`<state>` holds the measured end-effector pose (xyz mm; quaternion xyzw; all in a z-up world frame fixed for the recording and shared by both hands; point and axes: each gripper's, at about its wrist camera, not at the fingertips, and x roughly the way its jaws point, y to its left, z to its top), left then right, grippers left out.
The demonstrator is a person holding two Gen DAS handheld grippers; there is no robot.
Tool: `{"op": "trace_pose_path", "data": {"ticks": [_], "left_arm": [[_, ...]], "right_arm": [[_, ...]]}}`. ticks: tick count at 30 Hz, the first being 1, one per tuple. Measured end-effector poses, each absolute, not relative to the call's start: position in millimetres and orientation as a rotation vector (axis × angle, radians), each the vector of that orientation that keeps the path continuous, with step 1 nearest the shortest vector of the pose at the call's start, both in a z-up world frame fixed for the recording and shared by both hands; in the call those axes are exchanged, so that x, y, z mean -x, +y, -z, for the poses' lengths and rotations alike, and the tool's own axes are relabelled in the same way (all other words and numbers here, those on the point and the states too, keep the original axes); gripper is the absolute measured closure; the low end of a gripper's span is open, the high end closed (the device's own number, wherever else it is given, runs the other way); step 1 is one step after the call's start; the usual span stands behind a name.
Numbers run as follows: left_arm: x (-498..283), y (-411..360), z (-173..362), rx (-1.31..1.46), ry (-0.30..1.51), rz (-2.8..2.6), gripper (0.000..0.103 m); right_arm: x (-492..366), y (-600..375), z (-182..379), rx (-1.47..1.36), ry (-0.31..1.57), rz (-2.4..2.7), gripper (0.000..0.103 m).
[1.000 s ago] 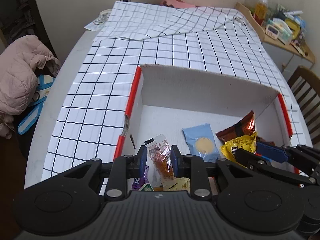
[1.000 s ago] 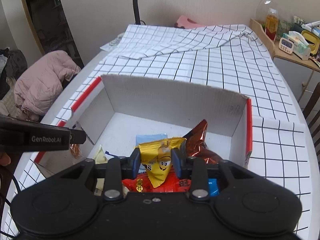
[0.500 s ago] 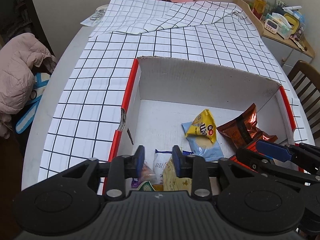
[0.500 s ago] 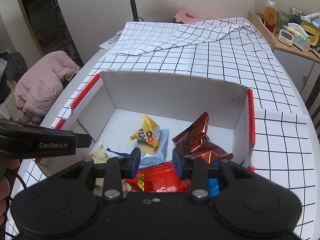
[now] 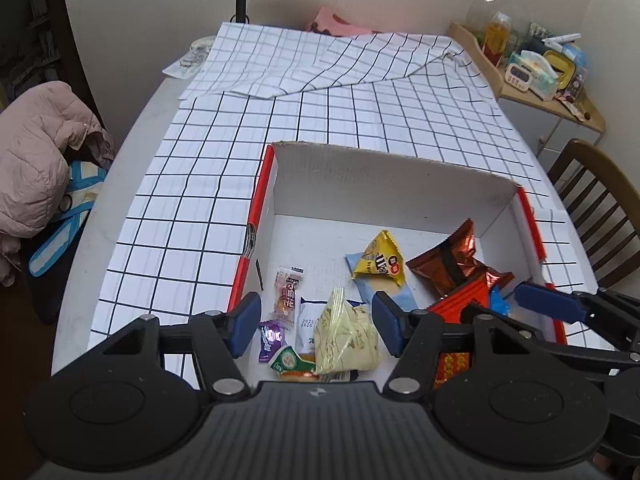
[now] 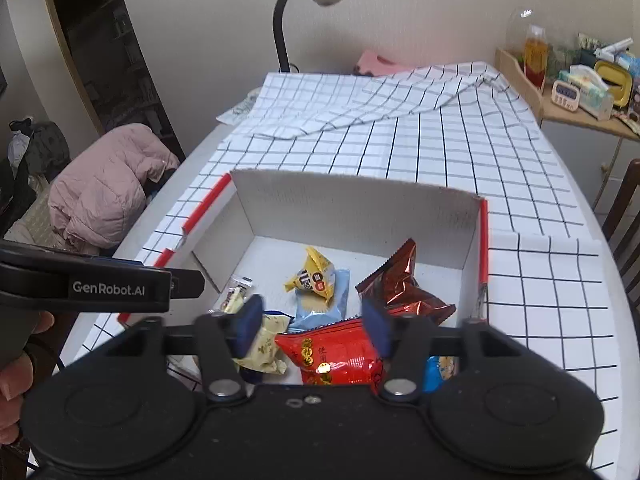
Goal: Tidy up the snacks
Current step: 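Carry both items into the red box and open both tools to release them, then withdraw both tools from the box toward the green packet and brown sweet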
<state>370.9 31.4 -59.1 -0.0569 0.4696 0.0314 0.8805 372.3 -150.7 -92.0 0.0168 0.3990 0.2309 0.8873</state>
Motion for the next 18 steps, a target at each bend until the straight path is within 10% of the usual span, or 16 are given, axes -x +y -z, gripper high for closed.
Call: {"op": "trace_pose_path", "data": {"ticks": [2,18], "left_arm": [[-364.2,31.0,54.1,0.116,0.969,-0.059,0.042],[-299.8,38.4,21.7,0.137,0.894,0.015,0.031]], "right_arm": [[-365.2,-152.3,86.3,-0.029,0.810,-0.487,0.022],[-304.2,-161.2,54.1,-0.039,0.732,-0.542,0.002]]}}
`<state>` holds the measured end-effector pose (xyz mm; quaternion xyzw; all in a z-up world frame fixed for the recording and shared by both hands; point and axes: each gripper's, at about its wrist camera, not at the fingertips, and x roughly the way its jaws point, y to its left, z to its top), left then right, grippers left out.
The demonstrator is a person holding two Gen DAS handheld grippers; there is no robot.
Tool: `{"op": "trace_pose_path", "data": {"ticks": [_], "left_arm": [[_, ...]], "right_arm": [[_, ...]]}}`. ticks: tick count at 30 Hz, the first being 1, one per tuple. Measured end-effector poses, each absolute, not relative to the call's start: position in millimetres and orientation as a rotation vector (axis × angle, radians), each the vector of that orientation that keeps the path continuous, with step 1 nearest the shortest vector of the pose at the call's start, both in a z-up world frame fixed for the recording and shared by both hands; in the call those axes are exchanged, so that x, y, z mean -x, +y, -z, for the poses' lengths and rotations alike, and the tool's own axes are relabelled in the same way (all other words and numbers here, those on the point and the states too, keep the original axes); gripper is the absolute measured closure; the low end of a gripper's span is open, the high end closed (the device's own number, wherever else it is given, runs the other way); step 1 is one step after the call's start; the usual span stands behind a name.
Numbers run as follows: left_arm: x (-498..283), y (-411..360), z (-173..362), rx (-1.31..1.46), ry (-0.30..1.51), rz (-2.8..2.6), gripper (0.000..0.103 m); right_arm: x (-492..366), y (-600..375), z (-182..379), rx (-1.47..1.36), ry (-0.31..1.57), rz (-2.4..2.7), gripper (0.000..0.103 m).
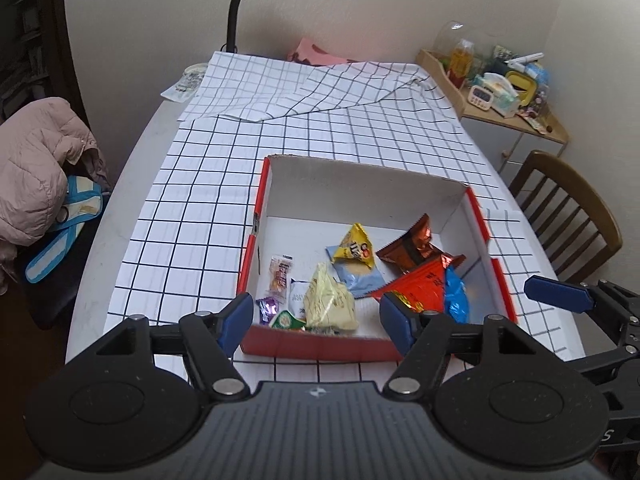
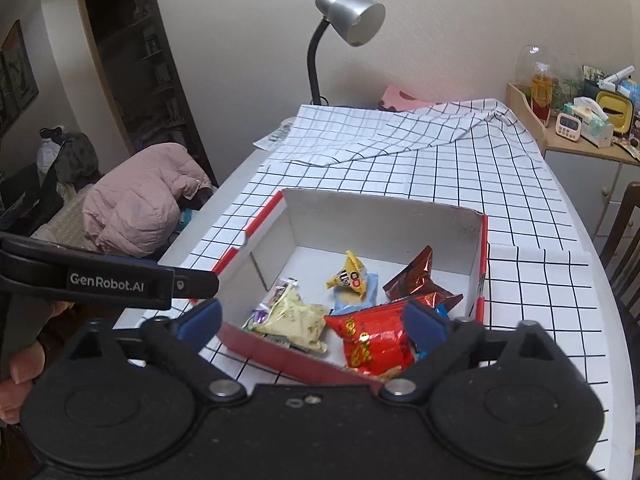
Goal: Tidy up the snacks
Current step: 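Withdraw both tools from the box toward the green packet and brown sweet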
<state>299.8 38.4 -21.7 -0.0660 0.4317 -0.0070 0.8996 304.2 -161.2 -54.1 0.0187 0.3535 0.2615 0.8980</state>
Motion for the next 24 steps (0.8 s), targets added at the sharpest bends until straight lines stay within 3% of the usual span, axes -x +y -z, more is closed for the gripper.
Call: {"op": "trace_pose_path", "data": {"ticks": [7,11,24], "left_arm": [[-269.7,35.6,16.2,0.116,0.861,0.072,0.027],[-256.1,37.4,21.3,0.131,0.855,0.088,0.014],[-246.4,31.8,101.6,0.141,1.005,-0.059,0.014]], "right_arm": [[-278.0,-165.7,54.7,-0.036,0.724,-0.571,0.001],[-265.7,-169.4,62.5,-0.036,0.733,-0.574,0.001],[-239.4,-168.7,129.4,0.041,0.818,-0.569,0.006]]}}
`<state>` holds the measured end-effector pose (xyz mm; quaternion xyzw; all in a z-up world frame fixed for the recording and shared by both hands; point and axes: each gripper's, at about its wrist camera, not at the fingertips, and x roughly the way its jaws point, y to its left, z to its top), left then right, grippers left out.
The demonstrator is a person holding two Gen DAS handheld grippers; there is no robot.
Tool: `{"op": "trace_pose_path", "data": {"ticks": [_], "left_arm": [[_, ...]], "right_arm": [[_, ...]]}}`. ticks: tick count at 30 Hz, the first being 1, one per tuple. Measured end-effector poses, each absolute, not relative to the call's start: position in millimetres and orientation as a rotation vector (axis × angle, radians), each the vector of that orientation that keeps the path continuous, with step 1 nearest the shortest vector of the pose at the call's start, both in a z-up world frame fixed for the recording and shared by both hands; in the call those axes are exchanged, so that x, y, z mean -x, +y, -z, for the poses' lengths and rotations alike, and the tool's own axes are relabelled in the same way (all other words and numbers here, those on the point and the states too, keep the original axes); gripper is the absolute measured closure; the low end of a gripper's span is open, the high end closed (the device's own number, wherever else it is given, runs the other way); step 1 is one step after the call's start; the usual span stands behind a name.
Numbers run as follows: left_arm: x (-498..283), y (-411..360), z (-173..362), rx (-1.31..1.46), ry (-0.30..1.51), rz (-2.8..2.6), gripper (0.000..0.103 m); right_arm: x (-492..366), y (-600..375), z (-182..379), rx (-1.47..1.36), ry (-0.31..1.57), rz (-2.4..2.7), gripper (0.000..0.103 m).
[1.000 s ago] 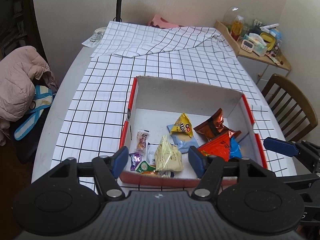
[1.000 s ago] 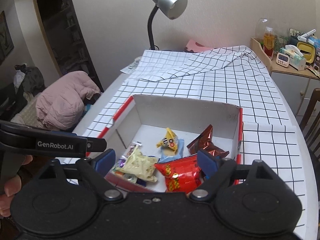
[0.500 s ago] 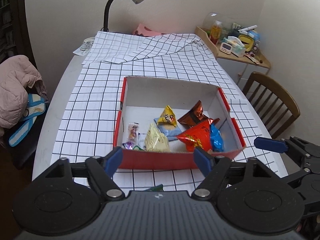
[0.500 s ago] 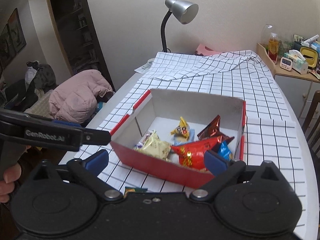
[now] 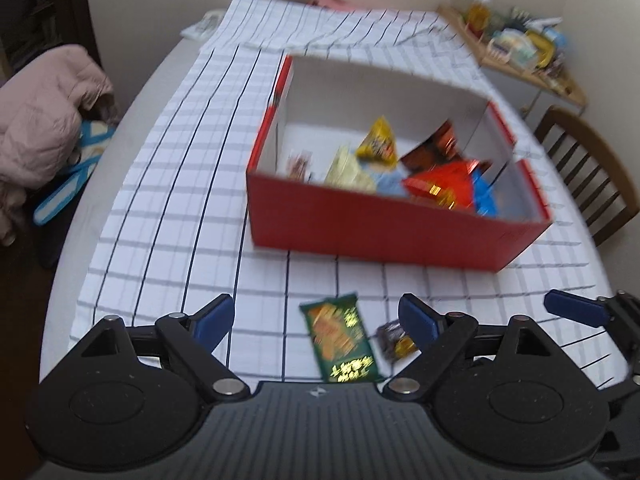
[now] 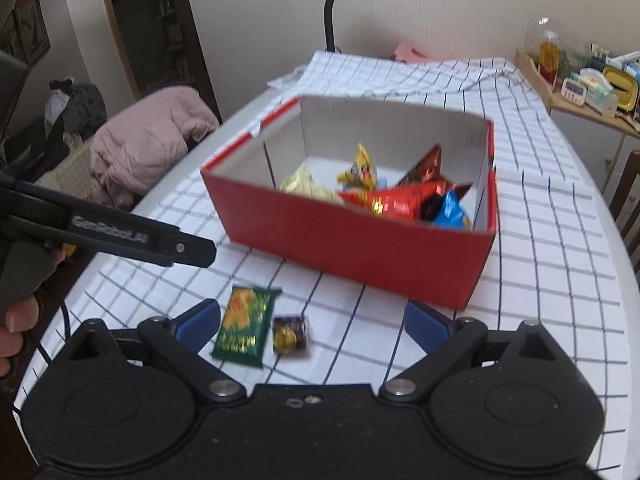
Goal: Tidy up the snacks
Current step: 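Withdraw both tools from the box toward the green packet and brown sweet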
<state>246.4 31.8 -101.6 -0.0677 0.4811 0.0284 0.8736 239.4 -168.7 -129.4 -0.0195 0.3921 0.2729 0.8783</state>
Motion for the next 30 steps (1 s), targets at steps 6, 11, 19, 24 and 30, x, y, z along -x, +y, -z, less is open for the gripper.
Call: {"op": "trace_pose_path", "data": {"ticks": [6,11,19,24,30], "left_arm": [[-248.6,22.1,133.9,0.100,1.069,-0.105,0.014],[-246.6,15.7,156.3,0.079,1.110,-0.145,0.014],[-253.6,5.0,174.6,0.063,1.125,-0.192,0.013],[-261.7,3.4,174.7,0.092,1.136,-0.192,0.013],[-264.5,3.1,181.7,0.112,1.161,-0.196,0.013]], "right_arm": [[-240.0,-169.7,151.9,0.054,0.860,-0.579,0.008],[-241.0,-175.1,161.6,0.061,0.883,-0.595,0.009],[-246.3,-186.2,171.1,0.046,0.913,-0.602,0.010],[-248.1,-186.2,175.2,0.054,0.924,-0.613,0.011],[-250.2,-188.2,178.1,0.045,0.935,-0.616,0.011]]}}
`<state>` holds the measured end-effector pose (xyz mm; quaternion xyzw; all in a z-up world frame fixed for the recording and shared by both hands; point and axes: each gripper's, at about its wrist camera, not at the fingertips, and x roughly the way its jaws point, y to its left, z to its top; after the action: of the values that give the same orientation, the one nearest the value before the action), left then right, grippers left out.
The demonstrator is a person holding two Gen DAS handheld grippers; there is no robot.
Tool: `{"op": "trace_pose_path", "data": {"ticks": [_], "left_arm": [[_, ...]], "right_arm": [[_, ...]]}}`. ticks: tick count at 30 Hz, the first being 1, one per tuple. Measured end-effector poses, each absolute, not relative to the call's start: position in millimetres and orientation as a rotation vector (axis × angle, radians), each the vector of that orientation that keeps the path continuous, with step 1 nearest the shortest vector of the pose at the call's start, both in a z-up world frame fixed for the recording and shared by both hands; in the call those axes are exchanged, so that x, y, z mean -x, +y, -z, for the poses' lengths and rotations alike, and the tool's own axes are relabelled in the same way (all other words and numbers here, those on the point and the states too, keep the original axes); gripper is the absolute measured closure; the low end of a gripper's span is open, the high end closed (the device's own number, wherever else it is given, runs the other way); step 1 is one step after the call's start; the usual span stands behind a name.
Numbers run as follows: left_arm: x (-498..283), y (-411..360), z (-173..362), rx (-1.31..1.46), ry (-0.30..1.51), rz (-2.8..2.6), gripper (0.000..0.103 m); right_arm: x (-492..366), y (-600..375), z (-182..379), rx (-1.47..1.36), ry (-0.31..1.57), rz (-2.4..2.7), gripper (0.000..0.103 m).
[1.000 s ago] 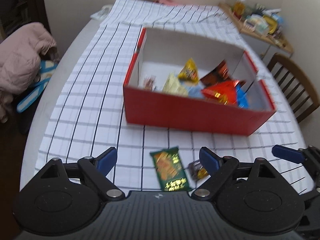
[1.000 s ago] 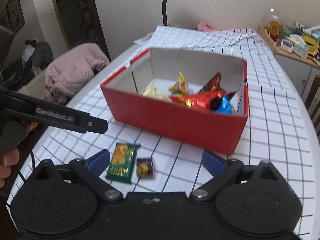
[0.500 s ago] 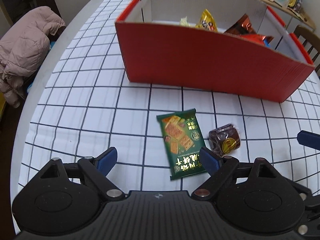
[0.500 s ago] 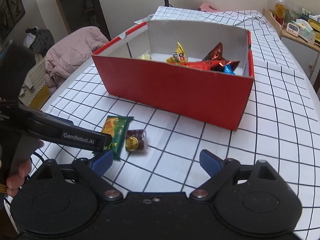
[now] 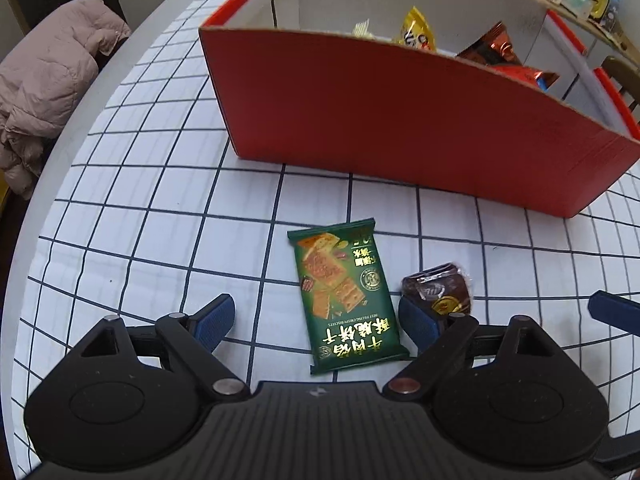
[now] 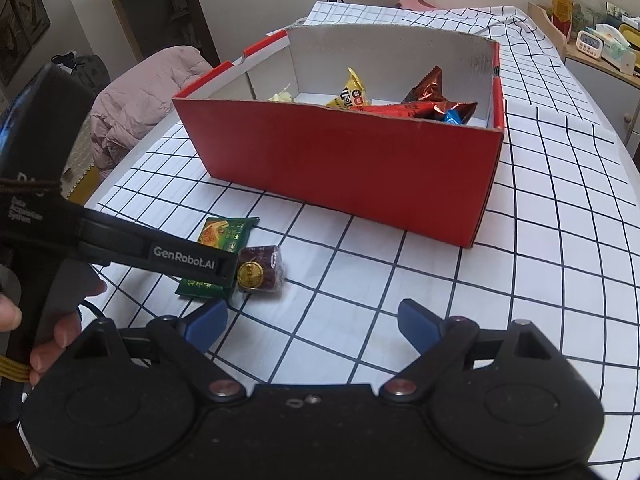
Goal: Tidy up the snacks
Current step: 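Withdraw both tools from the box toward the green packet and brown sweet, then grasp the green cracker packet with the left tool while the right tool grasps the brown sweet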
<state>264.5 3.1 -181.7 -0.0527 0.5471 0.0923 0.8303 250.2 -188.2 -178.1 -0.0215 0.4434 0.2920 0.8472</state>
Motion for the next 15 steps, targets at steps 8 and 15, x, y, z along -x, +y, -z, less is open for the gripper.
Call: {"op": "trace_pose_path", "data": {"ticks": [8,15], "left_arm": [[-266.2,7.1,187.1,0.134,1.165,-0.218,0.027],[-265.8,14.7,183.2,0.140,1.154,-0.197,0.048]], "right_arm": [[-250.3,-183.6,179.6,0.056,0.936,-0.630,0.012],[-254.7,-158.6,184.5,0.109,0.933,-0.660,0.019]]}}
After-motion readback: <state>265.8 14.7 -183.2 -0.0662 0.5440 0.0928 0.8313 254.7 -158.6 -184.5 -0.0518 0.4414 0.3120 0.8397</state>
